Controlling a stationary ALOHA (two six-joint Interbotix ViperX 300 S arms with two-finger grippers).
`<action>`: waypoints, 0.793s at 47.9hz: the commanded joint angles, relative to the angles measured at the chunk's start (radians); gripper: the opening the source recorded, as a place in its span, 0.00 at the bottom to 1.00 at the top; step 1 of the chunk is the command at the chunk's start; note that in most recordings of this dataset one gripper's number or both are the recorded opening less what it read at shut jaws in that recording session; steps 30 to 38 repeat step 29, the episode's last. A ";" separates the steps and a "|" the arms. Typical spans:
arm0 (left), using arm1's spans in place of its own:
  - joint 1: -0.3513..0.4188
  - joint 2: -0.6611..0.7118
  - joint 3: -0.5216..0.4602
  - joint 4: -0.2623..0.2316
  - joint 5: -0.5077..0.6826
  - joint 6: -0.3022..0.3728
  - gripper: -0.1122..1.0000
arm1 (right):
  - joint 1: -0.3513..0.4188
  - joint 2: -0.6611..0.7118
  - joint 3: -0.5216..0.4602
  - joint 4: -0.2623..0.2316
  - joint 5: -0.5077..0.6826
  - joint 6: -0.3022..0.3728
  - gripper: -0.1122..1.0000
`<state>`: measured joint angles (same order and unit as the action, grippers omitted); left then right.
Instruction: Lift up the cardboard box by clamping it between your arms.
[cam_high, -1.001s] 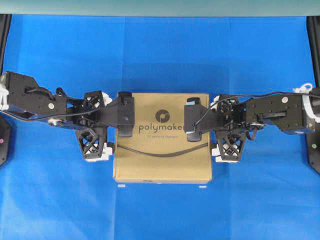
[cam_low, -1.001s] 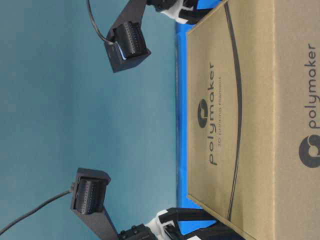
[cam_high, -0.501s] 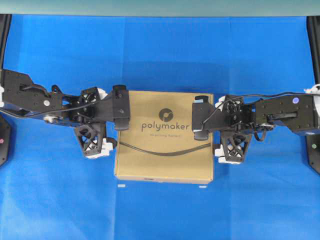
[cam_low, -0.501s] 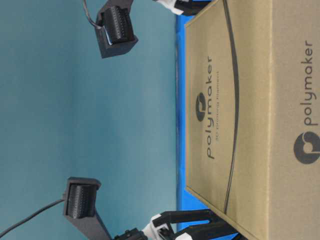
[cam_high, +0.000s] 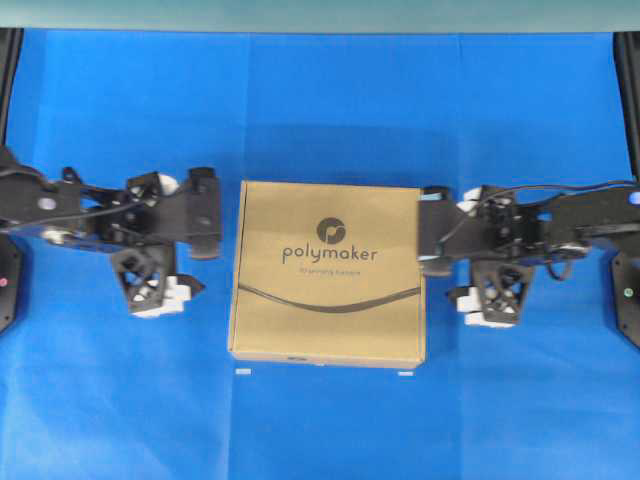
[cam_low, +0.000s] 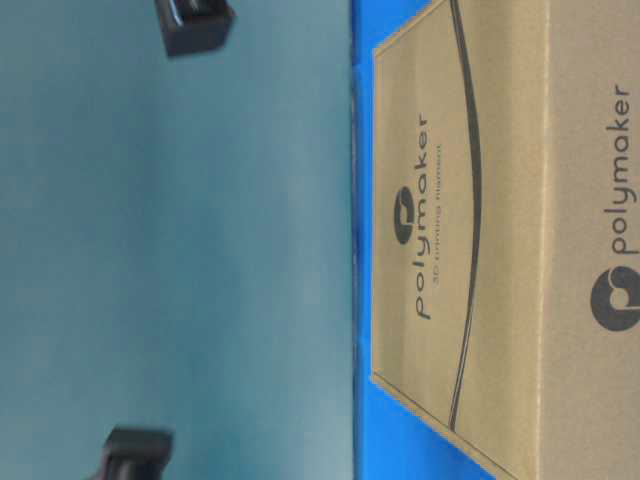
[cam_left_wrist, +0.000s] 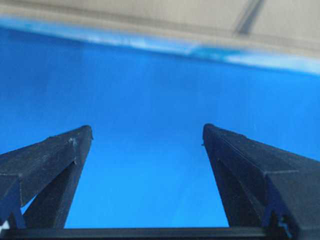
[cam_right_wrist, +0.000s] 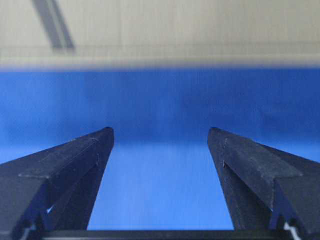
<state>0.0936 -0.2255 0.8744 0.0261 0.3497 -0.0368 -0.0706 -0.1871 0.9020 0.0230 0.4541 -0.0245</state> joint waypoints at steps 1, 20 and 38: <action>-0.005 -0.075 0.020 0.000 -0.002 0.002 0.88 | 0.000 -0.081 0.015 0.003 0.005 0.020 0.99; -0.026 -0.282 0.097 0.000 -0.020 0.006 0.88 | 0.000 -0.313 0.120 0.003 -0.008 0.035 0.99; -0.046 -0.333 0.115 0.000 -0.029 0.000 0.88 | 0.000 -0.385 0.146 0.003 -0.061 0.040 0.99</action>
